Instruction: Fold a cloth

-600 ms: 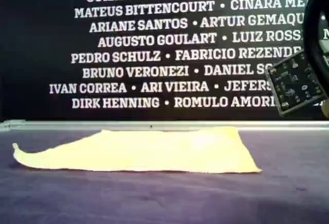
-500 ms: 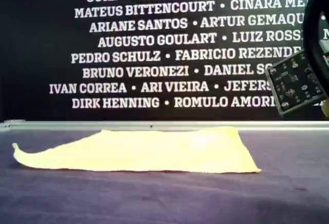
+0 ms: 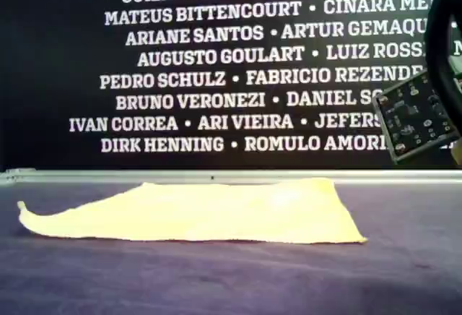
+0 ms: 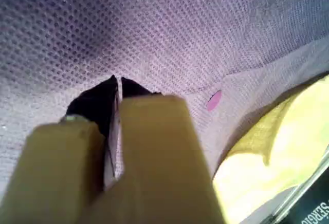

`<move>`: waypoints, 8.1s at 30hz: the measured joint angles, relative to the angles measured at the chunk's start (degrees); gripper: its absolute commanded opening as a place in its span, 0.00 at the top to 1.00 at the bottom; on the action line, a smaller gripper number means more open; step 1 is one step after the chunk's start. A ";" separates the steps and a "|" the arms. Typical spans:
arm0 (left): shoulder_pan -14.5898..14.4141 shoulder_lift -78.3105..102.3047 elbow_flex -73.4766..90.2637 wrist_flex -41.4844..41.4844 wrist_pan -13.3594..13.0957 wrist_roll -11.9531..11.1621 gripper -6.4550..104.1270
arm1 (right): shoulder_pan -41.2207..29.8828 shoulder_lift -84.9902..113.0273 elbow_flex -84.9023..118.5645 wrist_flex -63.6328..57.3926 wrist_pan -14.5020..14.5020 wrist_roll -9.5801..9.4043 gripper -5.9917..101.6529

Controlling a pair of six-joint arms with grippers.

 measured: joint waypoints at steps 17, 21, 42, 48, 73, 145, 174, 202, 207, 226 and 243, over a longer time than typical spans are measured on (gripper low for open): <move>0.00 0.00 0.00 0.00 0.00 -0.09 0.93 | 0.00 0.00 0.00 0.00 0.00 0.00 0.94; 0.00 0.00 0.00 0.00 0.00 0.00 0.93 | 0.00 0.00 0.00 0.00 0.00 0.00 0.94; 0.00 0.35 0.00 -11.43 0.62 -0.70 0.78 | 0.18 0.00 0.00 -7.03 -0.53 0.35 0.72; -4.75 0.35 0.00 -11.43 0.53 -0.44 0.46 | 0.18 0.00 0.00 -8.26 -0.53 0.35 0.60; -22.94 -2.90 -7.38 -11.78 0.00 -0.18 0.35 | 15.03 -3.69 -2.64 -16.70 -3.43 0.00 0.53; -23.73 -89.56 -62.93 -20.83 0.00 0.26 0.35 | 19.86 -95.98 -58.36 -21.45 -3.60 0.53 0.48; -23.73 -90.79 -64.60 -20.83 0.26 4.92 0.98 | 20.13 -98.35 -62.31 -21.45 -3.78 0.53 0.95; -23.73 -62.75 -43.86 -19.42 0.00 4.92 0.95 | 20.65 -73.65 -42.98 -21.27 -3.96 0.09 0.95; -23.91 -60.12 -40.08 -19.42 0.53 4.83 0.95 | 20.65 -69.96 -39.55 -21.27 -4.39 -0.09 0.95; -21.62 -67.50 -49.04 -31.82 -0.53 4.92 0.95 | 20.13 -73.30 -42.54 -42.45 -3.69 0.18 0.95; -17.14 -102.48 -85.08 -34.28 -0.09 4.92 0.95 | 20.04 -115.40 -82.53 -58.45 -3.69 0.35 0.95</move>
